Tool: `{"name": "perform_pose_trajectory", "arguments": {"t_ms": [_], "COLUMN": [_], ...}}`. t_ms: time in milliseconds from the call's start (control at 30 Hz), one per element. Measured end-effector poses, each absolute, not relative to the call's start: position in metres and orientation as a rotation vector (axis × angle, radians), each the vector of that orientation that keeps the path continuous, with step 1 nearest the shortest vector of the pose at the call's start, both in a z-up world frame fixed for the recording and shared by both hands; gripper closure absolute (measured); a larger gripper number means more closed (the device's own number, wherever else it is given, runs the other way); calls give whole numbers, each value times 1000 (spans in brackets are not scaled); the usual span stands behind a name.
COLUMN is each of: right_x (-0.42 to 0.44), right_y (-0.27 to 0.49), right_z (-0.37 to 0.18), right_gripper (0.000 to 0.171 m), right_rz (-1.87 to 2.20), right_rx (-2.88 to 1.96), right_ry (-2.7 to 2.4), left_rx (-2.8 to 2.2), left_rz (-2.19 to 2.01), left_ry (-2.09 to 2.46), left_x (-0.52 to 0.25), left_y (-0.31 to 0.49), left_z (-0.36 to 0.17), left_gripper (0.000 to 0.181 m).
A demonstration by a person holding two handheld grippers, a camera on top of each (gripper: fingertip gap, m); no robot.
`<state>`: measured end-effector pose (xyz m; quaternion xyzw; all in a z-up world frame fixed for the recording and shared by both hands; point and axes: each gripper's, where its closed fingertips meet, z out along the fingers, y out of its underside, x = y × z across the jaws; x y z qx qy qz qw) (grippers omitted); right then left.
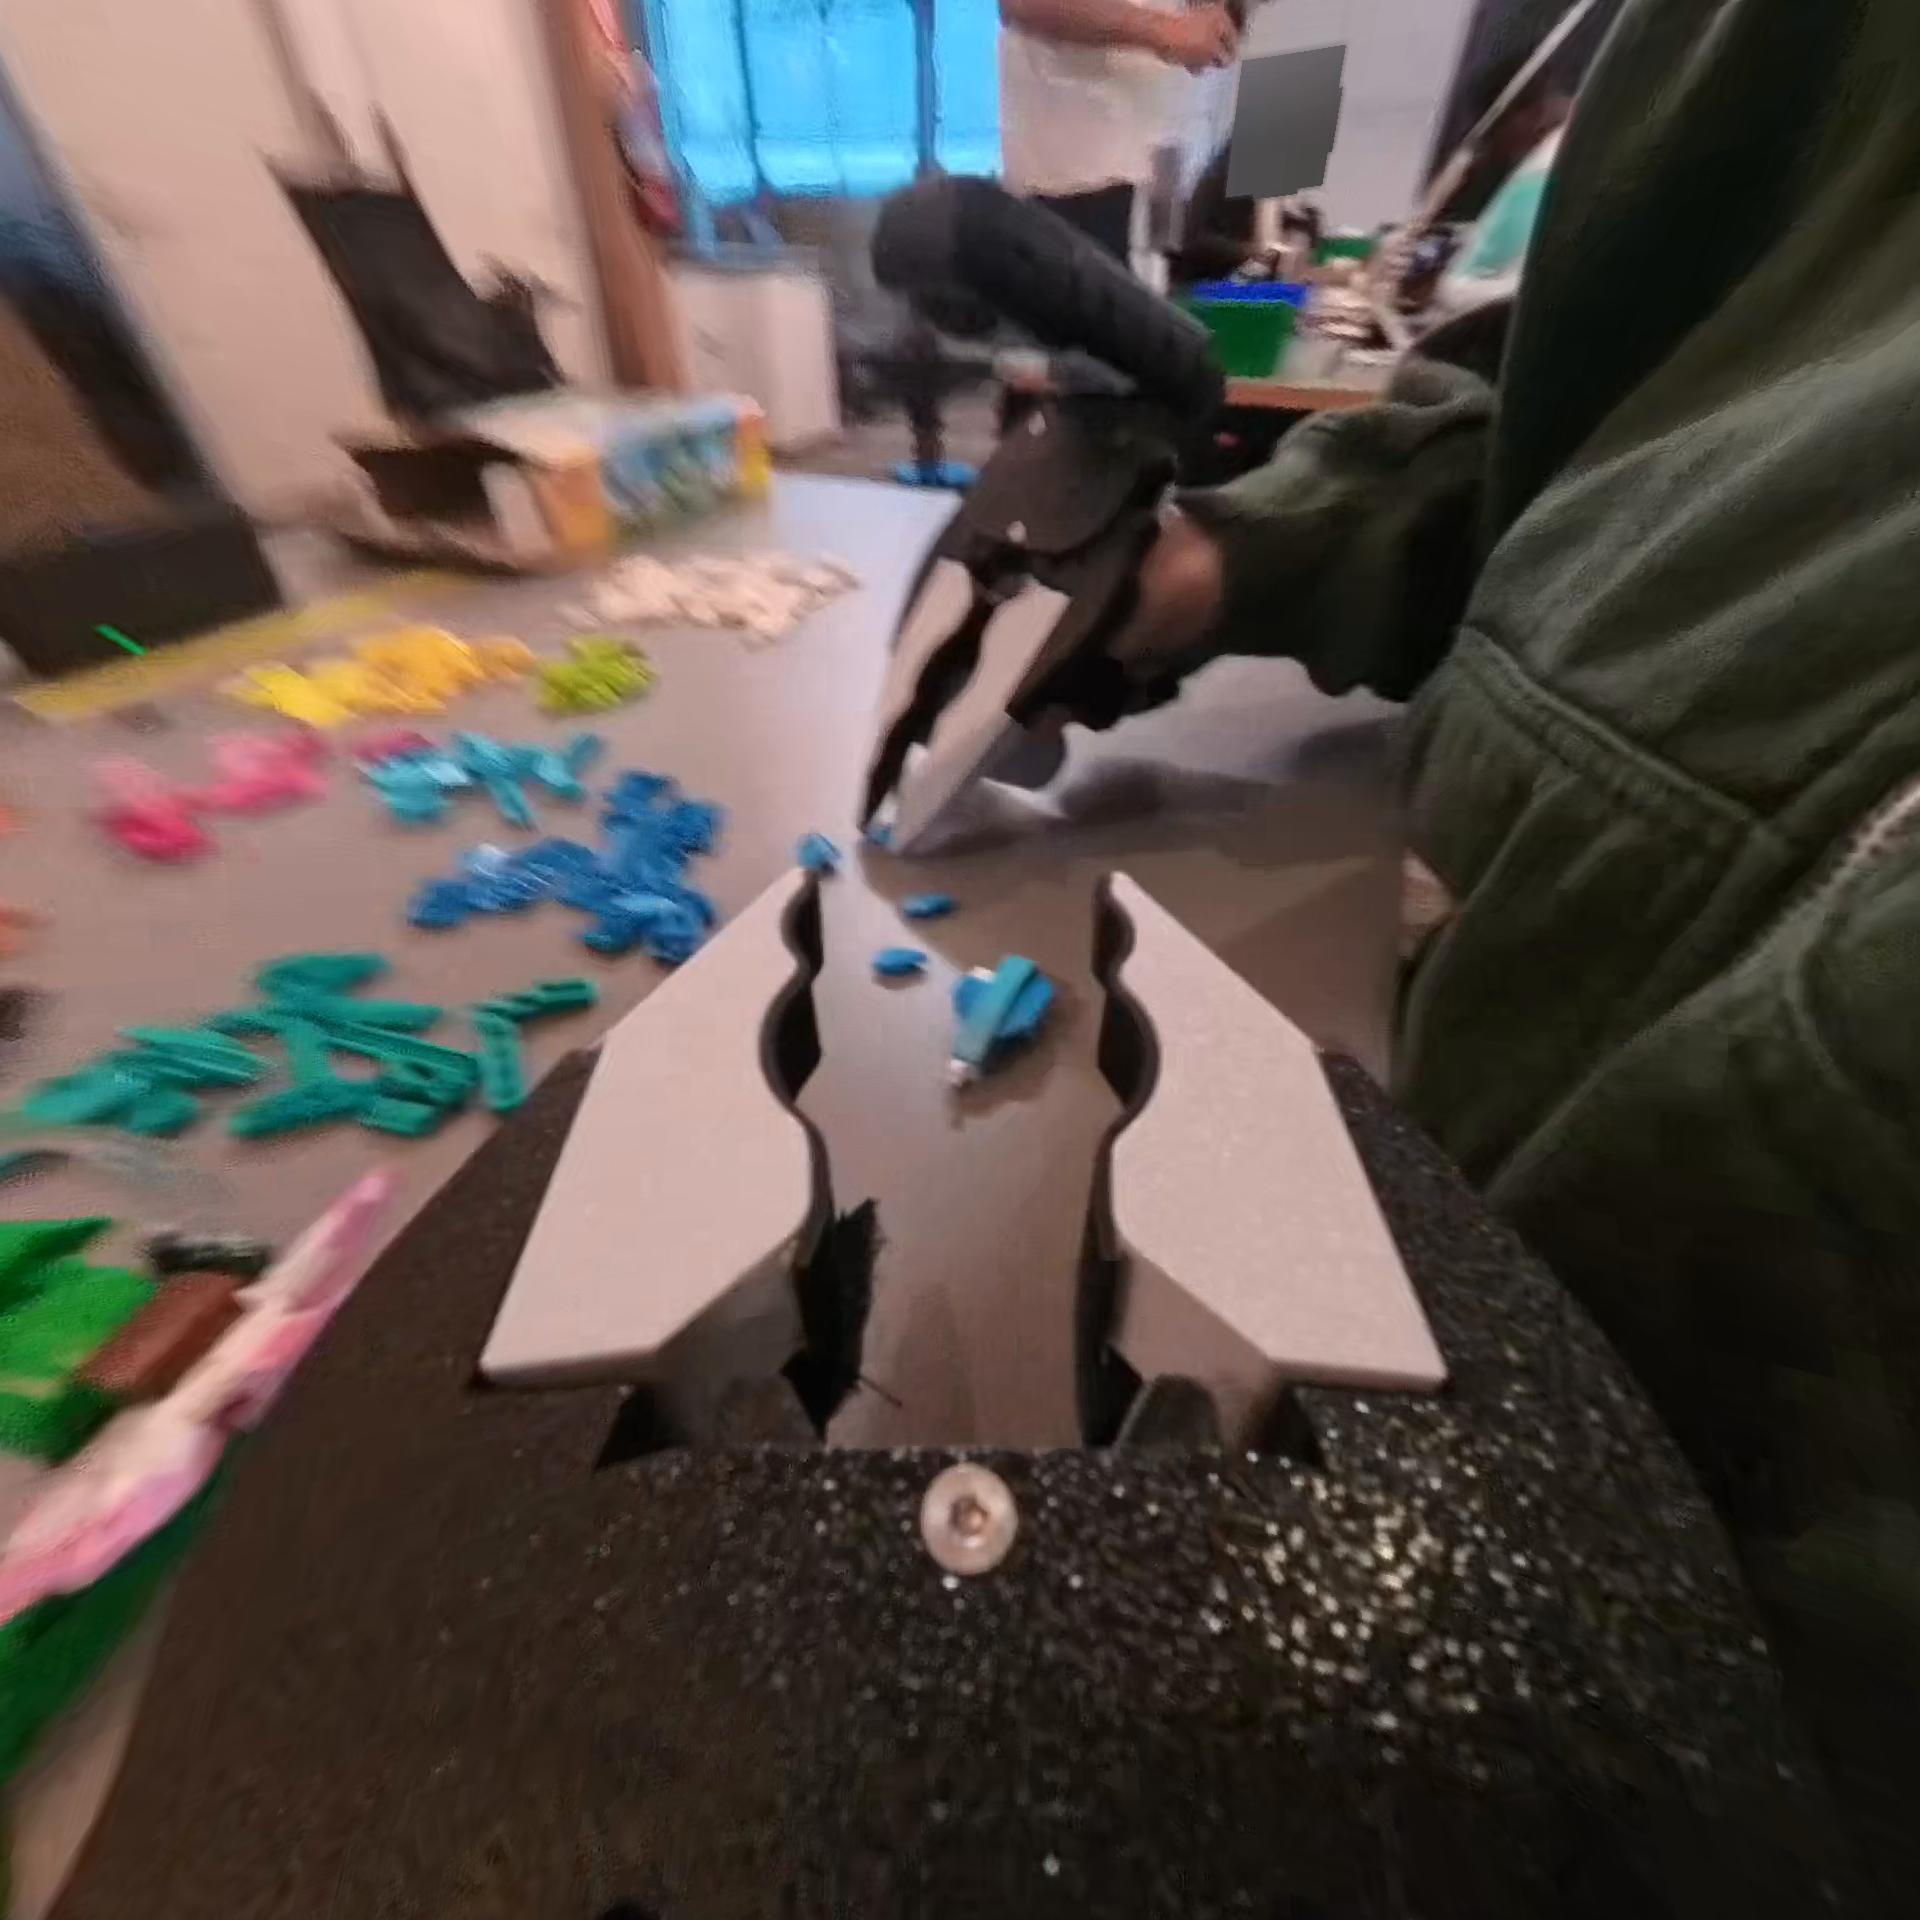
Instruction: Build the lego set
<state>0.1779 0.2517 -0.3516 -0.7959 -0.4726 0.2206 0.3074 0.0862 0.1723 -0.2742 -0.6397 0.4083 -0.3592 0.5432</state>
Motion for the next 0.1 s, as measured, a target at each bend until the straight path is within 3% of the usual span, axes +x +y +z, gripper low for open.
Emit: {"name": "perform_pose_trajectory", "arguments": {"t_ms": [100], "right_x": [178], "right_y": [250], "right_z": [-352], "right_gripper": [155], "right_rz": [558], "right_rx": [-2075], "right_ry": [-1306], "left_rx": [-1631], "left_rz": [-825], "left_ry": [1103], "left_x": [95], "left_y": [171], "left_z": [-296], "left_gripper": [131]}}
